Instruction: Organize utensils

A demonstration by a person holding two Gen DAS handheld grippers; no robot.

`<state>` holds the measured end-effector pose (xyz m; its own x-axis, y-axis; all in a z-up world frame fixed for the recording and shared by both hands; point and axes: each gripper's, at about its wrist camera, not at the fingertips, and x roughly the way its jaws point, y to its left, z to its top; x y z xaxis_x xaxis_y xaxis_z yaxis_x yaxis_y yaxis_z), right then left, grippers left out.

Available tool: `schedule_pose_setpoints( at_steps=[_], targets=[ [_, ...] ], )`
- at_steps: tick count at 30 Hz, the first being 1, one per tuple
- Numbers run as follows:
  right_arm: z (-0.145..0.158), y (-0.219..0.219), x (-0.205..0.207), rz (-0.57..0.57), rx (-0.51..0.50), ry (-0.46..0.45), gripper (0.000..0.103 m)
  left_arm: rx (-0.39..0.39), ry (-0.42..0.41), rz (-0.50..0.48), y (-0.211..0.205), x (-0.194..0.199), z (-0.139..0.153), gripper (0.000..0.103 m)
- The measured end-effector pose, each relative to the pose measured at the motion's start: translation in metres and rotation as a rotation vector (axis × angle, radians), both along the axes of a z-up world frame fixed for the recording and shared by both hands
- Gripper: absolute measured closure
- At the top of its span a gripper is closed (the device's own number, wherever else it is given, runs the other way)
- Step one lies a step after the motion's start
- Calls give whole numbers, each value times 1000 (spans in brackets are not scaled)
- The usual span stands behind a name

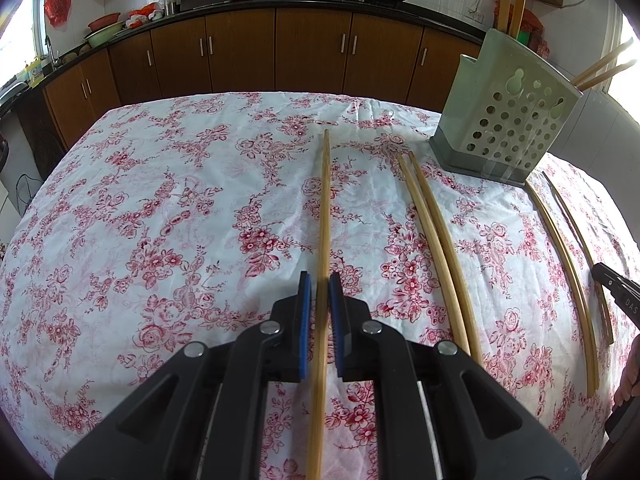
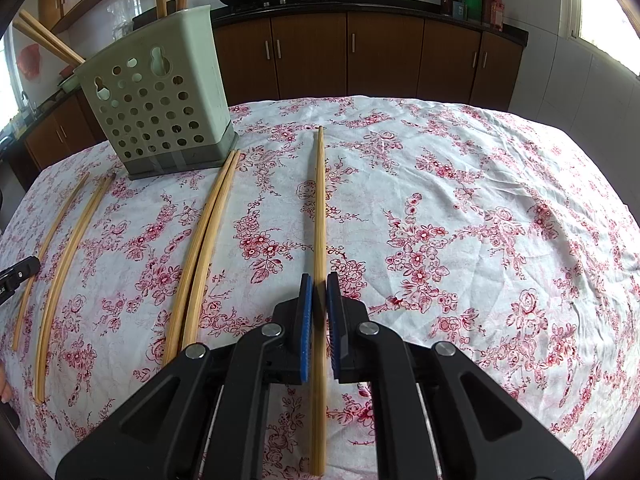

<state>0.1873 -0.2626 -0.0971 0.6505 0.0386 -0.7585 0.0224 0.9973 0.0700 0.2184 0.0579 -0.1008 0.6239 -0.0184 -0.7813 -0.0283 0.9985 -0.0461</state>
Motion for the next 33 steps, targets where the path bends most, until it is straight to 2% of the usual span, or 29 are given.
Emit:
schedule_pose_setpoints(
  at_steps=[29, 33],
  targets=[
    [1, -1, 0, -2, 6, -1, 94, 1, 0, -2, 0, 0, 0, 90],
    [1, 1, -7, 0, 3, -1, 94, 50, 4, -25, -7, -4, 0, 87]
  ],
)
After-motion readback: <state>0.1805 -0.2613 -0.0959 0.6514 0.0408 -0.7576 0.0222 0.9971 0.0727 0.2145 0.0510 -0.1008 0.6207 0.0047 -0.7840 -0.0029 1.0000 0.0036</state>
